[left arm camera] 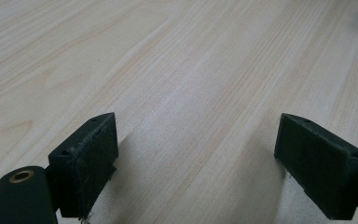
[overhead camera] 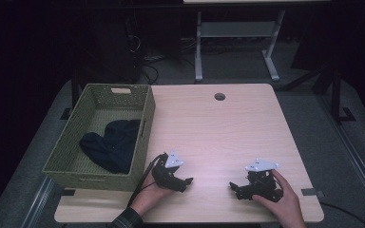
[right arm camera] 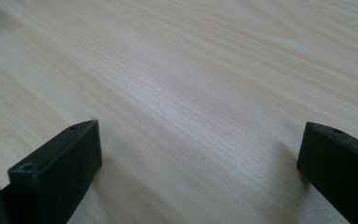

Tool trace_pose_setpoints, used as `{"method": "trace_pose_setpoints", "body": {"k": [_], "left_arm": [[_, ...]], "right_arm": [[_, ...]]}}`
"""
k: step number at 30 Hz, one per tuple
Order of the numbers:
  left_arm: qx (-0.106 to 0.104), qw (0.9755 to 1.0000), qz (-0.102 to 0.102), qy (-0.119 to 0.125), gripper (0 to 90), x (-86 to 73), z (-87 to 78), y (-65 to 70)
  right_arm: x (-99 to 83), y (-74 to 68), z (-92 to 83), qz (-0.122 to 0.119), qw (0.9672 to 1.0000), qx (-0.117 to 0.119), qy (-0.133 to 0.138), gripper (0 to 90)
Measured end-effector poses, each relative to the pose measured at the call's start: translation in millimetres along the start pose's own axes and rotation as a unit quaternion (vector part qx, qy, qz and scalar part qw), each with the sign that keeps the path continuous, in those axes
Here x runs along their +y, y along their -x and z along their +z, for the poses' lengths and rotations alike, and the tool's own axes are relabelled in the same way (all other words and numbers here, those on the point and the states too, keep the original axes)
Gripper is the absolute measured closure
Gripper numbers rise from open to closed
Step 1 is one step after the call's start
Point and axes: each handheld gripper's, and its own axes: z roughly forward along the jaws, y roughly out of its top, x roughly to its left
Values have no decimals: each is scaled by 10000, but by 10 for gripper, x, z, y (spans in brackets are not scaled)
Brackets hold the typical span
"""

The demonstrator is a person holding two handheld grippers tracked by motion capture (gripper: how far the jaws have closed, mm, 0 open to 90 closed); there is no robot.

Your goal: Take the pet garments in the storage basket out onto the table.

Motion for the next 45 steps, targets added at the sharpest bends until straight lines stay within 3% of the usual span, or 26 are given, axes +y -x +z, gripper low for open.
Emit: {"method": "trace_pose_setpoints", "body": {"k": [27, 45], "left_arm": [[-28, 9999, 57, -87, 127, 20, -3, -10], [-82, 9999, -50, -135, 131, 84, -63, -69]], "right_arm": [[0, 1, 1, -1, 10000, 0, 4, 0], [0, 1, 1, 2, 10000, 1, 10, 0]]}}
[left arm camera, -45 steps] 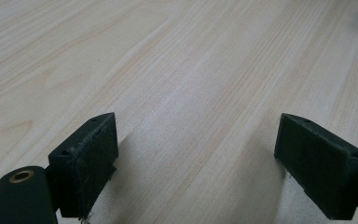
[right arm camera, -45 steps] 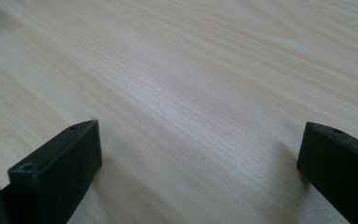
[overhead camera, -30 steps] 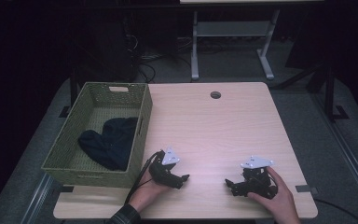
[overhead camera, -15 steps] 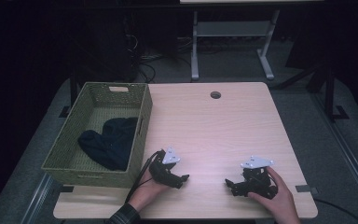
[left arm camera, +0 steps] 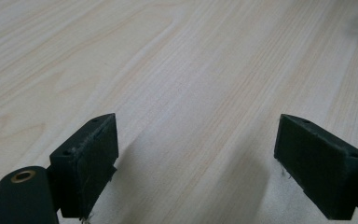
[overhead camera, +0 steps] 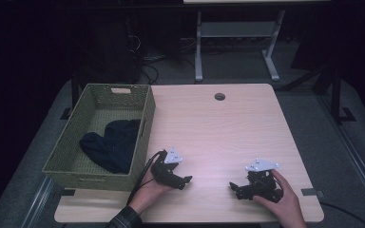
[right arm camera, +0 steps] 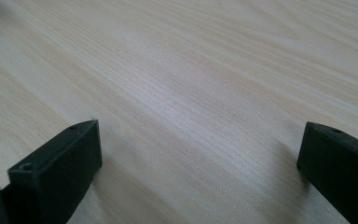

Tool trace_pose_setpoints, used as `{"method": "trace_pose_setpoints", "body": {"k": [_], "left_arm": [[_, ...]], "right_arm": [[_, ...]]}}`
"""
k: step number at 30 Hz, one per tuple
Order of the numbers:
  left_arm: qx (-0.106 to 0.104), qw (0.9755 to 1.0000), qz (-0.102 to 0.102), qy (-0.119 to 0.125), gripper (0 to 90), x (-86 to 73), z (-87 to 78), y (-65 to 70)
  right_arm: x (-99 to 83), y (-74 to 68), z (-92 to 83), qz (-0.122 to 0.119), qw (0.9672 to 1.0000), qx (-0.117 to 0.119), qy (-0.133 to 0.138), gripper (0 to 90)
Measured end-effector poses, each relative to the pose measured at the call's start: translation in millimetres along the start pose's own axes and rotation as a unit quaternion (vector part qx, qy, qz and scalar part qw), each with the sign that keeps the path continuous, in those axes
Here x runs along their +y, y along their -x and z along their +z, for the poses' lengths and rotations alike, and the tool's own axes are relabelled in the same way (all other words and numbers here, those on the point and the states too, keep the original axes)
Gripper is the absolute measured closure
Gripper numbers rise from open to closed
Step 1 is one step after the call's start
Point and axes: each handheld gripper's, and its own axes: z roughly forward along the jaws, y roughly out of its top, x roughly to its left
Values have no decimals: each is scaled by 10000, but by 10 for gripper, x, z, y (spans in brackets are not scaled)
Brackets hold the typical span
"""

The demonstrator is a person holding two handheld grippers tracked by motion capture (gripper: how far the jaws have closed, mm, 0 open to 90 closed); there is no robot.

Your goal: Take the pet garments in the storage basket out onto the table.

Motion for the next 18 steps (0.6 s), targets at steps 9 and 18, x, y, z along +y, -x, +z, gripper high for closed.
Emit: {"method": "trace_pose_setpoints", "body": {"k": [9, 18], "left_arm": [[18, 9999, -54, 84, 134, 38, -57, -42], [-36, 9996, -165, 208, 135, 72, -84, -64]], "right_arm": [[0, 1, 1, -3, 10000, 6, 3, 0], [1, 1, 2, -3, 10000, 6, 4, 0]]}}
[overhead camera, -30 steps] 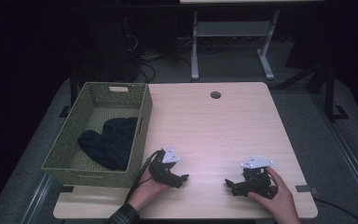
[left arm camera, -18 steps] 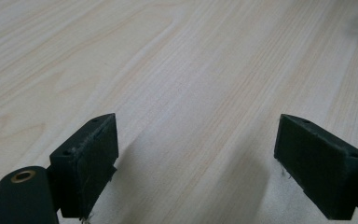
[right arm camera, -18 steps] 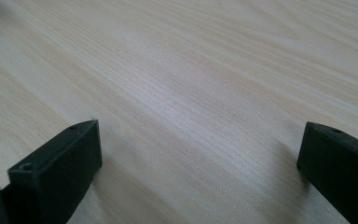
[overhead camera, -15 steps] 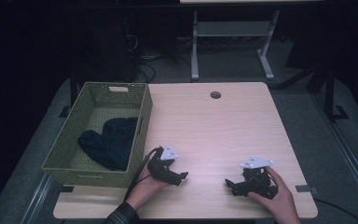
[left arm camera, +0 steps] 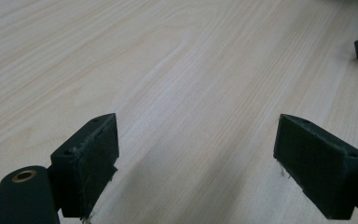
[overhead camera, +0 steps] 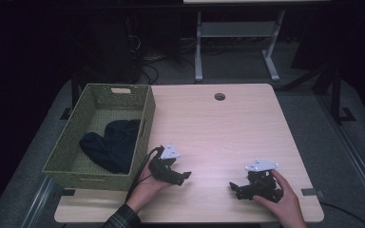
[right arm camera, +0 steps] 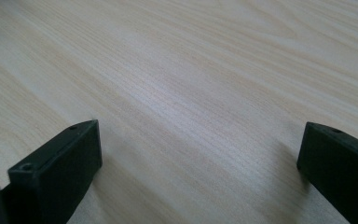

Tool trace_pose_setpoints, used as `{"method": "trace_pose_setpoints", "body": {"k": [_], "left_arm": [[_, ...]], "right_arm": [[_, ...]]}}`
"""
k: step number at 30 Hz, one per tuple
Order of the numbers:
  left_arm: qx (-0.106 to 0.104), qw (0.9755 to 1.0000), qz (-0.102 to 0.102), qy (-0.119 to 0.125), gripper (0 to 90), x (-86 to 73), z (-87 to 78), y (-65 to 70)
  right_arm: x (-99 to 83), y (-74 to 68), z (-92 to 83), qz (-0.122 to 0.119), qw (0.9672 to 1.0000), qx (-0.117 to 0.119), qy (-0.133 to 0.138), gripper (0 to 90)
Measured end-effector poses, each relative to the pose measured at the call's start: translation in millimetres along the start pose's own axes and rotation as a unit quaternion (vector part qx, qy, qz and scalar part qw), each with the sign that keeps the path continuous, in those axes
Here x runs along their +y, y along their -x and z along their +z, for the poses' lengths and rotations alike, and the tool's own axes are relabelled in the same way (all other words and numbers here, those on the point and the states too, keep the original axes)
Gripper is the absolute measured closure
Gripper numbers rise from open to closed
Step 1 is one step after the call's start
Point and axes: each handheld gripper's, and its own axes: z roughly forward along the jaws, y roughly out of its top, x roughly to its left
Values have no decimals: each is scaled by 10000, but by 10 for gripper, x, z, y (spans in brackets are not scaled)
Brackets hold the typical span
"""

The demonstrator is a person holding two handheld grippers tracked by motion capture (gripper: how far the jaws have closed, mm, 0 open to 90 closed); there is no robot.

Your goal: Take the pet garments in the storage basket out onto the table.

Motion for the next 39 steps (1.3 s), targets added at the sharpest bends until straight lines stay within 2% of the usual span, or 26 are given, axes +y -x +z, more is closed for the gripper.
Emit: {"method": "trace_pose_setpoints", "body": {"k": [26, 38, 39], "left_arm": [[-156, 9998, 74, 129, 137, 206, -98, -14], [-177, 9996, 60, 222, 138, 290, -200, -45], [-199, 9995, 9, 251, 138, 298, -210, -51]], "right_arm": [[2, 1, 2, -1, 10000, 4, 1, 0], [2, 1, 2, 2, 10000, 5, 2, 0], [2, 1, 2, -1, 10000, 4, 0, 0]]}}
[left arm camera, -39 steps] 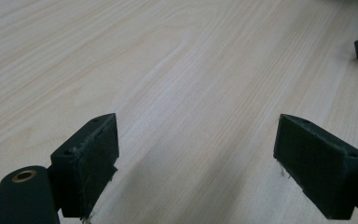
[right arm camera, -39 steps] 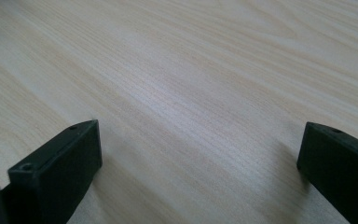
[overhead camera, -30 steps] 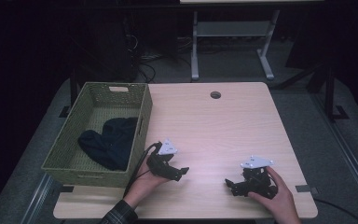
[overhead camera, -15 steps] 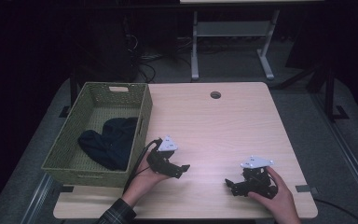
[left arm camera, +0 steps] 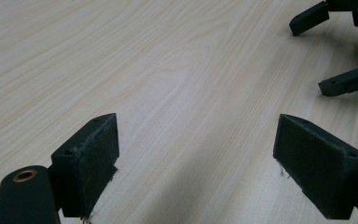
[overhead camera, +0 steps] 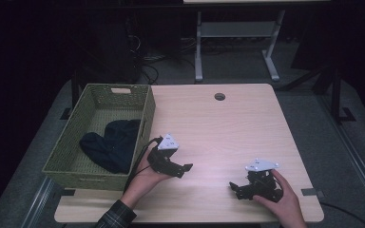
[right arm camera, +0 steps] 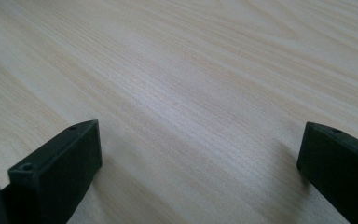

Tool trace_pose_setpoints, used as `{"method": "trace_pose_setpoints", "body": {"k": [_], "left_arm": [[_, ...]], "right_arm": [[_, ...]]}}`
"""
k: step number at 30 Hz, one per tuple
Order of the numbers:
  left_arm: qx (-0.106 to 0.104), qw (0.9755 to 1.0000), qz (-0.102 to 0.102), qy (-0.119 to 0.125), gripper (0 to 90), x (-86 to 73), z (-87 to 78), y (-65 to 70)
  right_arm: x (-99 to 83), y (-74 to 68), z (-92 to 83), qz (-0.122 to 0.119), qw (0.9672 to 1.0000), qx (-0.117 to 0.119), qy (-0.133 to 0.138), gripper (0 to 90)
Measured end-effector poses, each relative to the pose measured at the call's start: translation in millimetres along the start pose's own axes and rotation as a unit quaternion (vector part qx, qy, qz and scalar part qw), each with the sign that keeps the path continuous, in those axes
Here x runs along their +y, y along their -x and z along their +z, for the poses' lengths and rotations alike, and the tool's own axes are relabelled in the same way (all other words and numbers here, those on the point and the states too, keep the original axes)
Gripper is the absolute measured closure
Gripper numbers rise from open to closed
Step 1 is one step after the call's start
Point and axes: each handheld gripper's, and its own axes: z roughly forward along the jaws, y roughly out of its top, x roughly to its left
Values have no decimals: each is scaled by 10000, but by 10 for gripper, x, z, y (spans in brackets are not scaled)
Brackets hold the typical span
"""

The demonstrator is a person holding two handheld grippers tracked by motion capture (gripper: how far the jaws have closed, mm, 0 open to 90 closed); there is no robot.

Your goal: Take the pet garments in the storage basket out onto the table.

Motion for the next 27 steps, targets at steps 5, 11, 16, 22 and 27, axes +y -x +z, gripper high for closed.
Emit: {"method": "trace_pose_setpoints", "body": {"k": [5, 11, 16, 22, 27], "left_arm": [[-5, 10000, 9, 23, 137, 30, -24, -6], [-16, 10000, 45, 53, 138, 68, -60, -9], [-60, 9999, 59, 126, 137, 108, -81, -2], [-64, 9998, 109, 133, 138, 148, -122, -15], [-93, 9997, 52, 219, 138, 184, -164, -27]], "right_arm": [[0, -1, 0, 10, 10000, 3, 5, 0], [0, -1, -1, 6, 10000, 5, 1, 0], [0, 0, 0, 4, 10000, 4, 2, 0], [0, 0, 0, 3, 10000, 4, 2, 0], [0, 0, 0, 1, 10000, 4, 3, 0]]}}
